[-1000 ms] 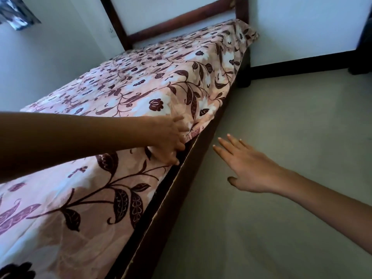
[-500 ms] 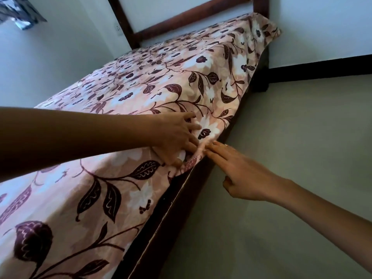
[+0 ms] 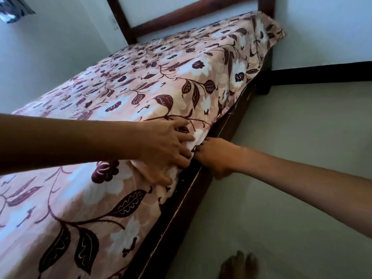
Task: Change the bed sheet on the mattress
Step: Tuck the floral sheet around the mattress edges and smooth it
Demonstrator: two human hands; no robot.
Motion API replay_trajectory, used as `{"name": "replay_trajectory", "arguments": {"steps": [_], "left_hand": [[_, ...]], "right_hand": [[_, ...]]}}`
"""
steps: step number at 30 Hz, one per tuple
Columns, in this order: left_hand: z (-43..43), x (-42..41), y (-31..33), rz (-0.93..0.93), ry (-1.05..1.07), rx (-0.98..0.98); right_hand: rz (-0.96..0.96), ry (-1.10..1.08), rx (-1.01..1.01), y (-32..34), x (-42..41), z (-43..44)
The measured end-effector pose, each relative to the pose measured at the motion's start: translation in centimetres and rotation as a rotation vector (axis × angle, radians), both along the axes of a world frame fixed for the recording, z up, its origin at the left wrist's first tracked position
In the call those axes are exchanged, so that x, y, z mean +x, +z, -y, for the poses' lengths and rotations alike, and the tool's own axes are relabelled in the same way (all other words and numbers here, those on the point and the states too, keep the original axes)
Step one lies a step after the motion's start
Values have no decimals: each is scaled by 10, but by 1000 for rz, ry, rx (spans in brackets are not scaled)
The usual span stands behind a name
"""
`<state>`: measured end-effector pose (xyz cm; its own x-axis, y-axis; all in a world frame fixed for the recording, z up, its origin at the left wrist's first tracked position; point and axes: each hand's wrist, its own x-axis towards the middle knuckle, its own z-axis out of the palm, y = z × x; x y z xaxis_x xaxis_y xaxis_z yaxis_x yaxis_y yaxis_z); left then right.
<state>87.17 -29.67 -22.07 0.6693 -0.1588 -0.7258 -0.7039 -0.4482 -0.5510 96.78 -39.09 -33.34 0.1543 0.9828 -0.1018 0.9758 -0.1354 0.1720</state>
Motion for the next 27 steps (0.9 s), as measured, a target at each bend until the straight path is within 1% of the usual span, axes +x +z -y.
{"name": "replay_trajectory", "arguments": {"steps": [2,5,7,9,12,15,19,21,23,27], "left_hand": [[4,2,-3,-14,25,-1],[0,2,-9,-1,51,-60],[-4,-5,-14,42,92,-105],[-1,-6,-18,42,124,-131],[2,5,-19,-20,159,-133],[2,33,-20,-21,111,-124],[2,89,-24,-2,28,-55],[3,118,-22,-10,-28,-49],[-2,143,-23,7,-72,-23],[-11,168,-28,26,-85,13]], "right_hand": [[45,40,47,-4,0,21],[31,39,176,-8,5,52],[55,-7,298,-17,18,73],[67,-94,325,-28,39,96],[52,-201,329,-36,59,120],[13,-209,361,-33,69,119],[-14,-195,402,-25,83,94],[-62,-216,398,-20,93,80],[-118,-239,444,-18,102,69],[-201,-214,501,-19,111,53]]}}
